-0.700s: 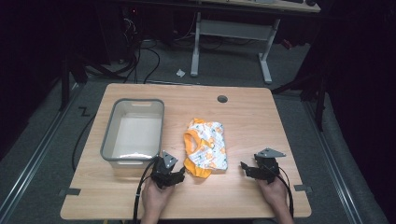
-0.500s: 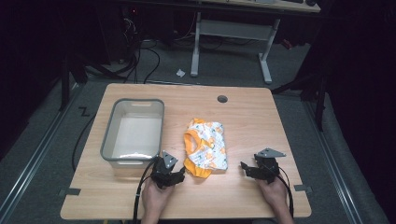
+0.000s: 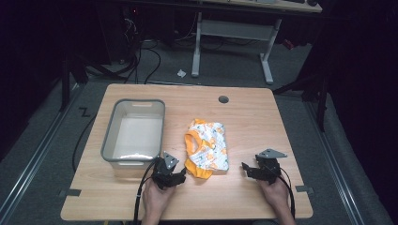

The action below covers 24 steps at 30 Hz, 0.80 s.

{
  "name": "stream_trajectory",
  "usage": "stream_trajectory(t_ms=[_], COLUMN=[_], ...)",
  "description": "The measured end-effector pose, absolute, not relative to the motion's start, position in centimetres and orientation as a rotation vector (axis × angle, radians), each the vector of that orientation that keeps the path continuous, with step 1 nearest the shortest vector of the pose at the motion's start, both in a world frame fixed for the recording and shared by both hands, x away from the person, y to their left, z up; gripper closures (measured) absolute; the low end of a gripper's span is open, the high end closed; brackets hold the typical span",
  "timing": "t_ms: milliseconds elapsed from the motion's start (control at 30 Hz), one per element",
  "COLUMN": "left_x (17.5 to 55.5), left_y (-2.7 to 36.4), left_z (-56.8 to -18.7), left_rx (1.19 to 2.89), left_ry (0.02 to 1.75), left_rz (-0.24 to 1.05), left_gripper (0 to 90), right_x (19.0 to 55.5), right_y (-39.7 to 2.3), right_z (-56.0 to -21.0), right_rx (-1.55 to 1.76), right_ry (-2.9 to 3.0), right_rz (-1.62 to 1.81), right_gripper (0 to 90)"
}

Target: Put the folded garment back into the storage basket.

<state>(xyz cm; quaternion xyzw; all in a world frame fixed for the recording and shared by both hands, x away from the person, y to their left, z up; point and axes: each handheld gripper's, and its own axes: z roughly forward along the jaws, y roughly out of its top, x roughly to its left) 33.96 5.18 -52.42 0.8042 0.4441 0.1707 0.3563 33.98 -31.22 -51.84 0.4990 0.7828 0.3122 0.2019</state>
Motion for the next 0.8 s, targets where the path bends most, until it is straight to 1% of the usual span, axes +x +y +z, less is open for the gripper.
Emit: stream_trajectory(t_ms=[500,667,733,800], left_x=[33.92,33.85,33.84,33.64], left_y=[4.89,4.72,4.67,4.75], left_z=[-52.42,-52.43,-52.44,-52.4], left_rx=[2.072,2.078,2.078,2.07], left_ry=[1.166,1.17,1.171,1.165], left_rz=[0.44,0.439,0.439,0.438], left_gripper=[29.5,24.7,24.2,27.9], right_x=[33.98,33.98,33.98,33.98], right_y=[-31.2,-31.2,-31.21,-31.21], right_z=[-51.84,-51.83,-51.83,-51.83], right_rx=[1.396,1.396,1.396,1.396], right_ry=[2.186,2.186,2.186,2.186], right_rz=[0.871,0.871,0.871,0.871], right_gripper=[29.0,29.0,29.0,29.0])
